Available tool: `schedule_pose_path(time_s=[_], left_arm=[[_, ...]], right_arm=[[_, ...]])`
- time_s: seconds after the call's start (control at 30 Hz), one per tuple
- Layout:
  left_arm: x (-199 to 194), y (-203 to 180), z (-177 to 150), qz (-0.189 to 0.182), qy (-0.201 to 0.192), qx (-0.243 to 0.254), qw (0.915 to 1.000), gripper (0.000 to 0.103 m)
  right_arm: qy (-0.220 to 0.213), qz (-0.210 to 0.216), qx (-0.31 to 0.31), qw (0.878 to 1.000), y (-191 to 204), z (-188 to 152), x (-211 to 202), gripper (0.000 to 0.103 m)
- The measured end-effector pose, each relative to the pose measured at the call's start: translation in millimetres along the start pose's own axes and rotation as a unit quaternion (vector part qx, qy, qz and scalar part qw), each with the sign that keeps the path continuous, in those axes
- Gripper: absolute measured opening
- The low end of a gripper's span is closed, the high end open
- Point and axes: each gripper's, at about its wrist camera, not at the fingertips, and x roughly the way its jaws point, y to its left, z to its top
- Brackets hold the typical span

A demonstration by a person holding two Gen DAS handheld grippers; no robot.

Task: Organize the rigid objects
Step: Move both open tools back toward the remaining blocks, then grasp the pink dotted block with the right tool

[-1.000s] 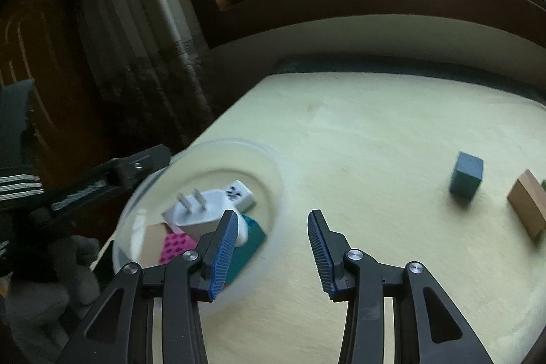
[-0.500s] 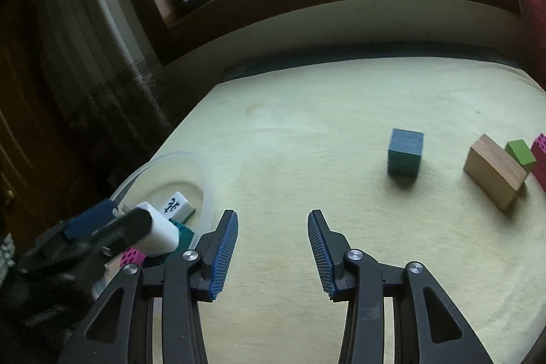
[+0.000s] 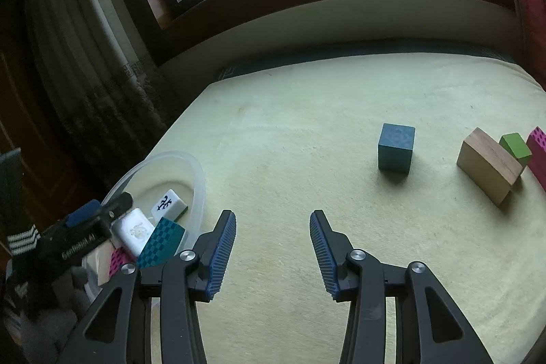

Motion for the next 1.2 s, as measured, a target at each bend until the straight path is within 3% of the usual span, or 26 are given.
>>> schedule_pose_path(time_s=[0.13,0.27,0.57,0.97,1.2], left_arm=[[0.3,10.4,1.6,0.011,-0.003,-0.020,0.9997,0.079],[-2.2,8.9,1.5,-0.002,-0.006,-0.018,0.9998,0.079],[-10.8,-17.2,2.3,-0.033,-0.006,0.002,0.9994,0.079],[-19.9,-61.8,-2.7,-0.072,0.003,0.026,0.9971,0.079],[-17.8,-89.6,-7.2,-0.091,0.010,0.045,0.9948,0.079]], right_arm=[[0.000,-0.002,-0.001,1.000,1.8,0.6,2.9,0.049],[-0.002,-0.009,0.003,1.000,-1.6,0.3,2.5,0.054],[-0.008,-0.047,0.010,0.999,-28.5,-2.6,-7.2,0.055],[-0.031,-0.136,0.049,0.989,-112.4,-2.2,-50.9,0.058],[-0.044,-0.163,0.094,0.981,-158.6,-0.1,-73.8,0.061]])
